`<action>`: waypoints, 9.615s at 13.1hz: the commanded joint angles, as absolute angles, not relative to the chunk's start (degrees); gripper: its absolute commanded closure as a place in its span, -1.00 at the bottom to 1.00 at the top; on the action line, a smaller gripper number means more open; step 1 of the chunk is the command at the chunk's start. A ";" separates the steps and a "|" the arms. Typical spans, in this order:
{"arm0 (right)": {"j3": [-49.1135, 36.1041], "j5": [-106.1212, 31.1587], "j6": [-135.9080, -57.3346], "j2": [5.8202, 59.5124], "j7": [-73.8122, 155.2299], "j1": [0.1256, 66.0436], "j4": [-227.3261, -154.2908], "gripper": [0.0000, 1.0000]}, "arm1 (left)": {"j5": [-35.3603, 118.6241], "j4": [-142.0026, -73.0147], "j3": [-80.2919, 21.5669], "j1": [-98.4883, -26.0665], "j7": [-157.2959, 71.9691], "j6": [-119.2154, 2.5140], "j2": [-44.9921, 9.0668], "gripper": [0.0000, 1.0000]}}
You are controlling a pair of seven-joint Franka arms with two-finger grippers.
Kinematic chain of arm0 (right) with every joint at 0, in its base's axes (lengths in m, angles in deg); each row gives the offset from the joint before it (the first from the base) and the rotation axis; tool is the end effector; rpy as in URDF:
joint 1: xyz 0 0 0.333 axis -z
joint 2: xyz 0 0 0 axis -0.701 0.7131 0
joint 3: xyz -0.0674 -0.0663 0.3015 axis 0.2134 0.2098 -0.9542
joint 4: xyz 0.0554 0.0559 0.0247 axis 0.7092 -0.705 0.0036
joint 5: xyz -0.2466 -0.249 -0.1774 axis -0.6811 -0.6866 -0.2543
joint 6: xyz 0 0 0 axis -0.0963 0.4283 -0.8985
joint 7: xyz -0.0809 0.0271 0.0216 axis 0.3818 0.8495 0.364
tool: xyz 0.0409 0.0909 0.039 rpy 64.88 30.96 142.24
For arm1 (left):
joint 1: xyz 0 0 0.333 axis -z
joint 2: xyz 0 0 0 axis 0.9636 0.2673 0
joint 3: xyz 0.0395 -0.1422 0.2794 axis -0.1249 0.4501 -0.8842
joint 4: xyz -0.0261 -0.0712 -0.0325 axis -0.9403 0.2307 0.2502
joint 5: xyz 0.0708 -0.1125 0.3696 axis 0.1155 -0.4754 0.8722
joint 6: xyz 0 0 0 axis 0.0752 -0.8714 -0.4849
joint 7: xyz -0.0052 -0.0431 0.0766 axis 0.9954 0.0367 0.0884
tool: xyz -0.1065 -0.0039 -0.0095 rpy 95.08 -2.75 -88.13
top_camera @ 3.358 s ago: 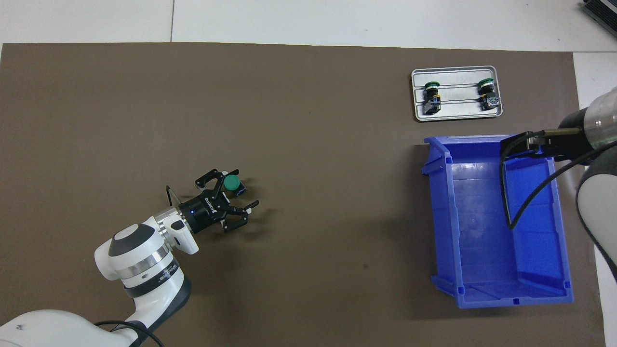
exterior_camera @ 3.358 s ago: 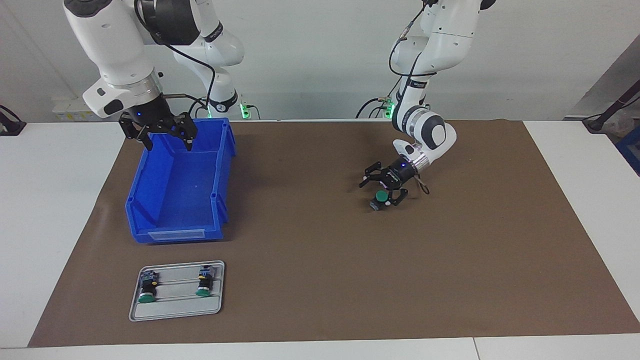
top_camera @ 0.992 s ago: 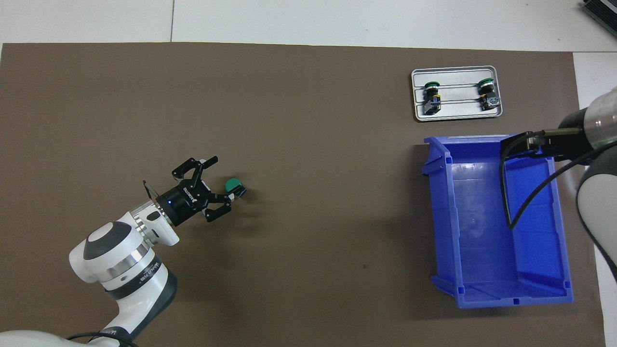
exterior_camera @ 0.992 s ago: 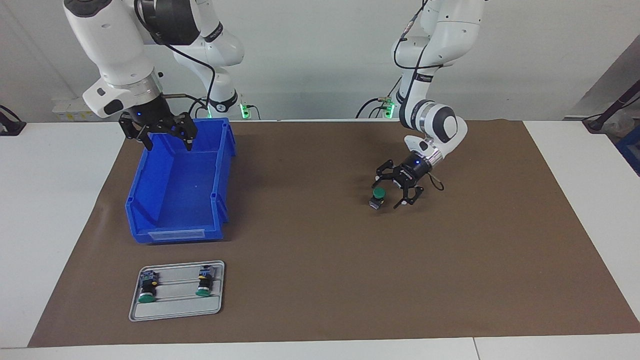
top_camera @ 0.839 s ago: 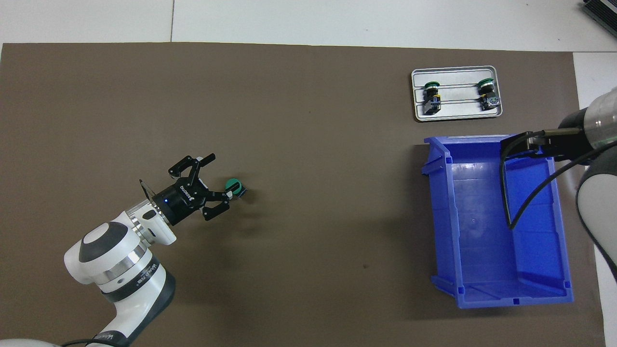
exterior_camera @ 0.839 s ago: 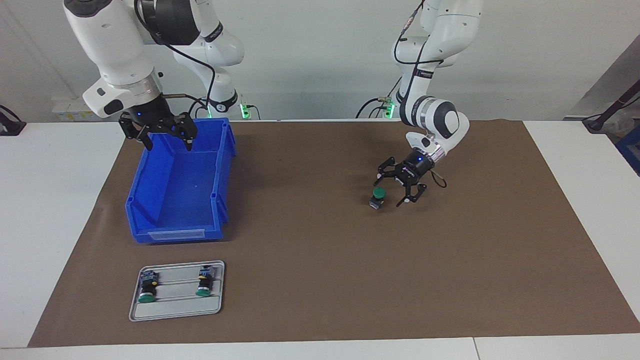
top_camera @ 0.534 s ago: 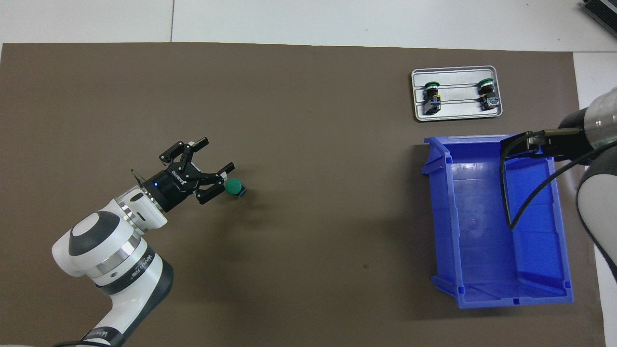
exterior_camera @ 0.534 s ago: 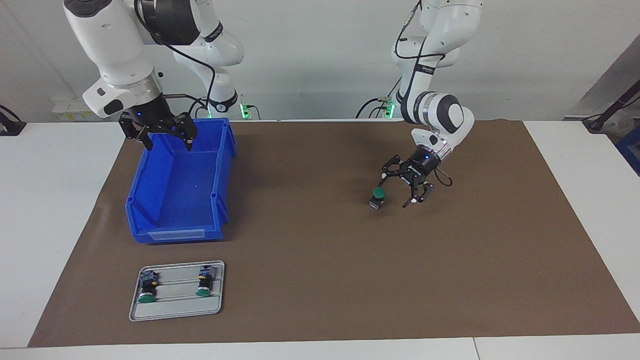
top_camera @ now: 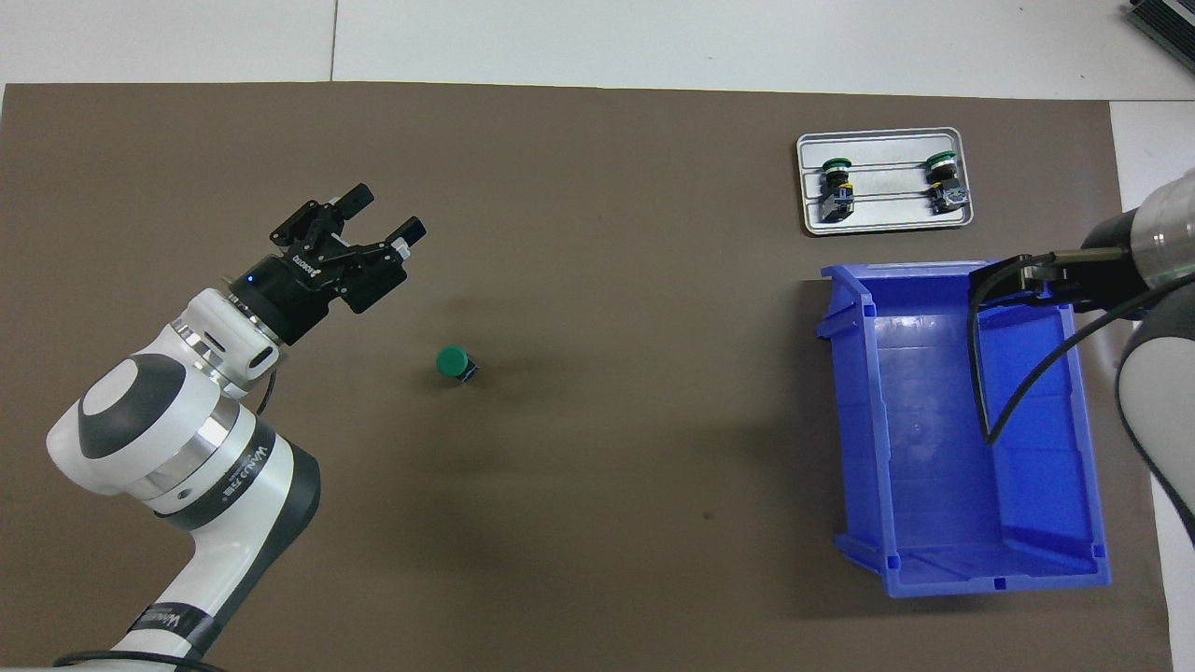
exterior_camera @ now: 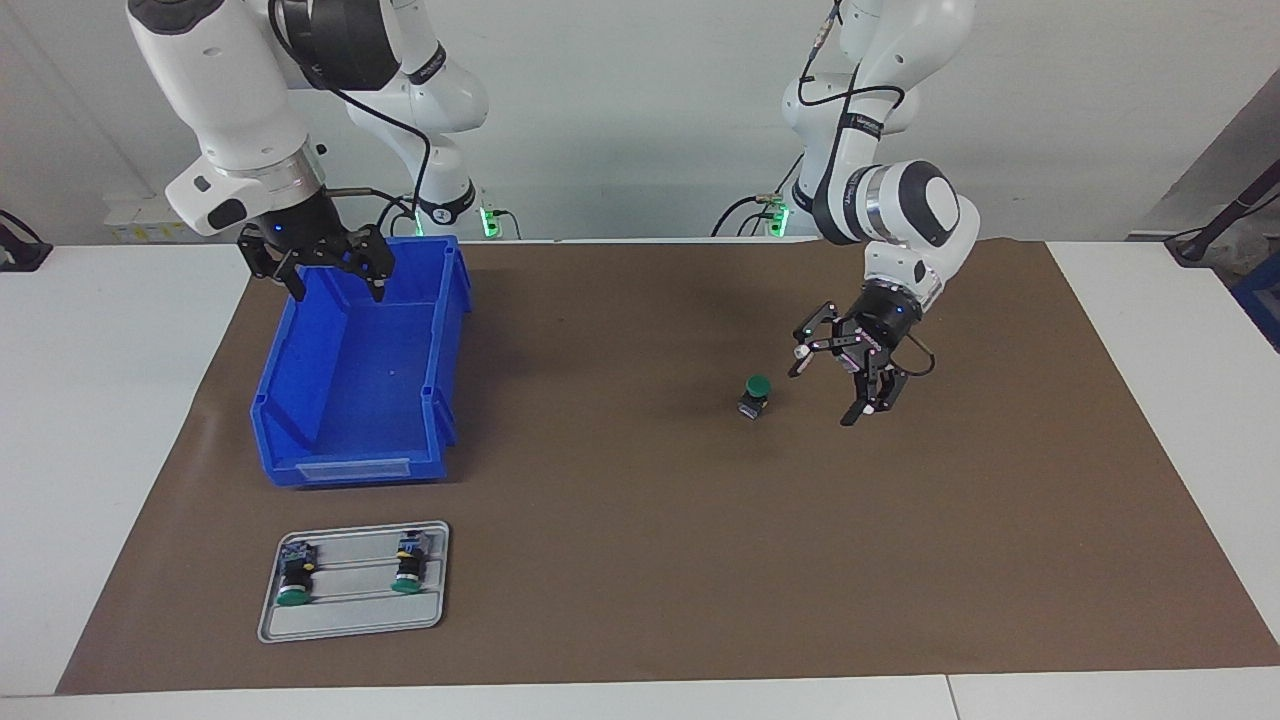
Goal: Place and press button with both arms
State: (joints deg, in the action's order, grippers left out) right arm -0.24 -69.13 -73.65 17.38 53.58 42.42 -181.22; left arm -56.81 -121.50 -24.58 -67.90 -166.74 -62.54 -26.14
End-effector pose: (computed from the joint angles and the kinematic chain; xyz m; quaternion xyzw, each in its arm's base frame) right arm 0.5591 0.0276 0.5990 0.9998 -0.0147 0.0042 0.0090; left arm 0.5494 -0.1366 0.4131 0.7572 -0.1184 0.5162 0.3825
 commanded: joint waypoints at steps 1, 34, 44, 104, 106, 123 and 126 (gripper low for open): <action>-0.27 -68.51 -73.24 16.62 52.05 42.66 -181.80 -1.00 | -52.96 -116.98 -24.74 -68.08 -157.20 -64.63 -25.12 -0.91; -0.27 -68.51 -73.24 16.62 52.05 42.66 -181.80 -1.00 | 70.72 -84.88 -24.74 -69.13 -59.60 -22.36 -18.53 -0.98; -0.27 -68.51 -73.24 16.62 52.05 42.66 -181.80 -1.00 | 73.36 -86.37 -25.27 -75.46 -59.78 -21.66 -19.40 -0.99; -0.27 -68.51 -73.24 16.62 52.05 42.66 -181.80 -1.00 | 65.45 -101.76 -33.01 -74.14 -62.59 -25.97 -28.73 -0.99; -0.27 -68.51 -73.24 16.62 52.05 42.66 -181.80 -1.00 | 65.45 -101.93 -33.01 -73.44 -62.50 -25.26 -28.81 -1.00; -0.27 -68.51 -73.24 16.62 52.05 42.66 -181.80 -1.00 | 65.71 -99.30 -32.04 -70.64 -57.60 -16.47 -28.99 -0.35; -0.27 -68.51 -73.24 16.62 52.05 42.66 -181.80 -1.00 | 65.71 -101.57 -31.95 -64.67 -43.65 -17.95 -29.78 1.00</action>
State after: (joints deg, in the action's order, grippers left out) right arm -0.24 -69.13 -73.65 17.38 53.58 42.41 -181.22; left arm 65.68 -99.15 -31.45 -69.02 -51.45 -17.18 -28.03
